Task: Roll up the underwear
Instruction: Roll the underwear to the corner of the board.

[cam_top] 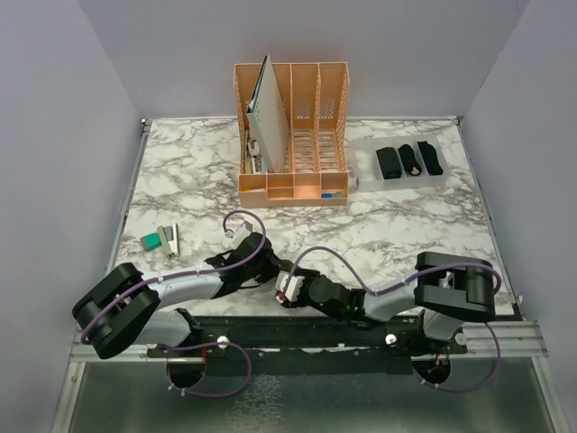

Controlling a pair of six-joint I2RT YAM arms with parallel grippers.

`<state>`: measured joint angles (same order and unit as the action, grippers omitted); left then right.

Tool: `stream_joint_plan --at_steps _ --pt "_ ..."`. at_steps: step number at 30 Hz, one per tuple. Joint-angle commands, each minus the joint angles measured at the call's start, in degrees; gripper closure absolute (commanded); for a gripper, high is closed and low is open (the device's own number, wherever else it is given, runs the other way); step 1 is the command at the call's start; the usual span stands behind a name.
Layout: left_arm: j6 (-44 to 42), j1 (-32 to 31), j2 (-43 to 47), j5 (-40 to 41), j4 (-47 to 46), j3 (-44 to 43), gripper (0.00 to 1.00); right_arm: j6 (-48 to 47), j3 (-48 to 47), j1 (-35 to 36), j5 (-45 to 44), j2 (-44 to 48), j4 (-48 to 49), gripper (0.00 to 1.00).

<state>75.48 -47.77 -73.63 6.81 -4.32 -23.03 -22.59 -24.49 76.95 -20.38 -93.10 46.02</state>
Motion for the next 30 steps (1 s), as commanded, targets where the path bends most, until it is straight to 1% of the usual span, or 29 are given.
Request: stream_joint_plan --at_steps 1,3,5,7,8,9,10,11,14,16,18,21,23,27,30 --pt "-0.3 -0.5 -0.9 2.5 9.5 1.8 1.0 -1.0 -1.0 0.5 -8.5 -4.5 1.1 0.49" --pt "-0.2 -0.5 0.0 2.9 10.0 2.1 1.0 0.4 -0.2 0.5 -9.6 -4.7 0.4 0.57" --pt "-0.2 -0.4 1.3 3.5 10.6 2.3 0.93 3.0 0.7 0.5 -9.1 -4.9 0.0 0.68" --pt "-0.2 -0.5 2.7 4.4 11.6 2.4 0.86 4.7 1.1 0.5 -7.1 -5.9 0.3 0.73" --pt "-0.2 -0.5 3.6 4.9 12.2 2.4 0.81 5.7 1.4 0.3 -6.2 -6.4 0.8 0.77" --pt "-0.1 -0.5 4.5 5.3 12.7 2.4 0.72 7.2 2.2 0.0 -4.9 -6.7 2.2 0.79" --pt "0.0 -0.5 5.4 5.8 13.4 2.4 0.61 9.4 3.2 -0.7 -2.6 -6.6 3.9 0.81" --pt "0.2 -0.4 6.6 6.1 13.6 2.7 0.56 11.9 4.3 -1.8 0.9 -6.2 5.6 0.81" --pt "0.1 -0.4 10.6 7.0 11.8 4.7 0.45 21.2 7.1 -6.8 14.3 -6.3 11.7 0.81" --pt "-1.1 -0.5 12.9 6.9 8.9 6.3 0.36 26.7 8.8 -9.7 21.0 -7.3 17.0 0.81" --pt "-2.4 -0.5 14.3 6.5 7.7 7.1 0.3 31.1 9.1 -12.9 28.2 -8.6 19.9 0.81" --pt "-3.2 -0.5 15.1 5.4 6.0 8.3 0.26 36.7 9.8 -16.3 34.1 -11.3 25.1 0.81" --pt "-3.6 -0.5 14.7 4.1 2.4 9.3 0.24 39.9 10.6 -17.9 36.1 -13.5 29.9 0.81" --pt "-3.9 -0.6 12.0 2.1 -3.4 10.3 0.23 46.6 12.4 -20.7 39.3 -19.1 39.5 0.81" --pt "-4.9 -0.7 8.5 1.4 -4.5 9.1 0.25 50.1 13.3 -22.0 40.5 -22.1 45.2 0.81"
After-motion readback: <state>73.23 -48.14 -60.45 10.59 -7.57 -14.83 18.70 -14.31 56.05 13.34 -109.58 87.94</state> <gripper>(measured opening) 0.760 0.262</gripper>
